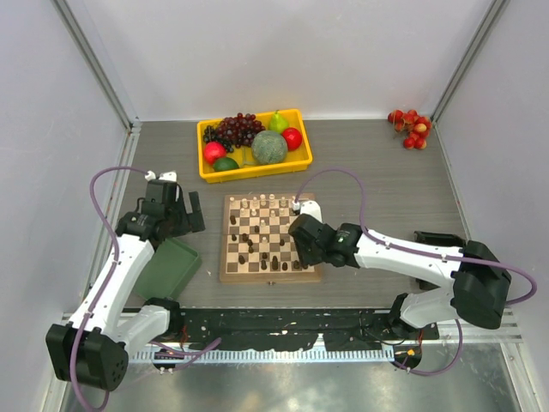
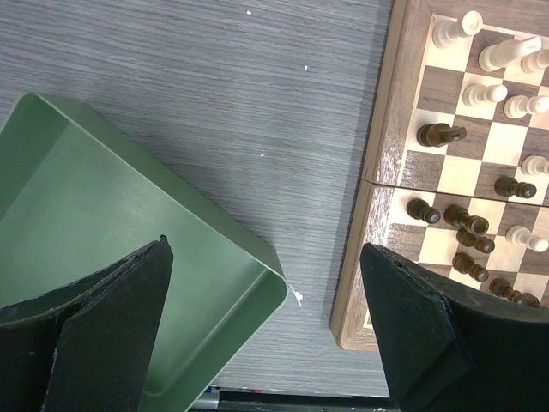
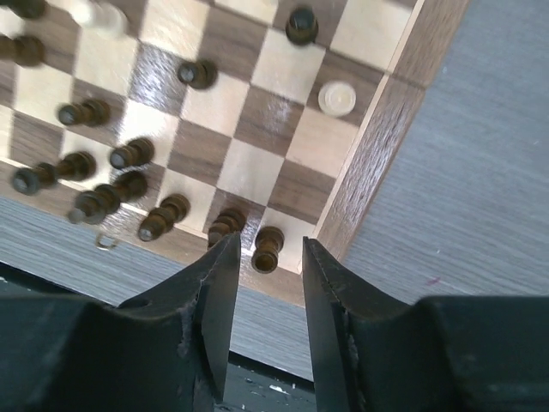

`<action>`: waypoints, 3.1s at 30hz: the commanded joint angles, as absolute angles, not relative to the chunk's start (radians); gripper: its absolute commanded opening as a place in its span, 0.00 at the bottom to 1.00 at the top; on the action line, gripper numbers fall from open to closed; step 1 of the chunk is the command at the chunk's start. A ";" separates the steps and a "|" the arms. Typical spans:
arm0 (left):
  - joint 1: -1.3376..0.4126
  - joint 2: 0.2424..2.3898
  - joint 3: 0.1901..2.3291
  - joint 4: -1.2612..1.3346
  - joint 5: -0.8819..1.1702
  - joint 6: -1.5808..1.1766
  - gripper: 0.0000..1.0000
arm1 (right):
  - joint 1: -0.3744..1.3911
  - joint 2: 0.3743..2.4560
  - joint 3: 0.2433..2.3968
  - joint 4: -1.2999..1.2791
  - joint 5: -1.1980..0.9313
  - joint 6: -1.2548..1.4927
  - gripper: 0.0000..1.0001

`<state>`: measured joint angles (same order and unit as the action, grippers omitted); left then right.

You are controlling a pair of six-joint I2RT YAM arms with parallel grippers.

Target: Set up the chess pieces on the board

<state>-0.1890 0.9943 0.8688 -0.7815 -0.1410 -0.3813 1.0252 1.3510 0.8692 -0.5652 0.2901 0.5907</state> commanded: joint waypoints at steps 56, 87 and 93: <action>-0.109 0.923 0.871 -0.744 -0.244 -0.370 1.00 | 1.124 1.965 1.629 -0.612 0.023 0.288 0.45; -0.109 0.908 0.853 -0.736 -0.236 -0.388 1.00 | 1.144 1.912 1.580 -0.647 -0.015 0.278 0.21; -0.109 0.904 0.842 -0.729 -0.227 -0.394 1.00 | 1.146 1.845 1.496 -0.640 -0.003 0.301 0.20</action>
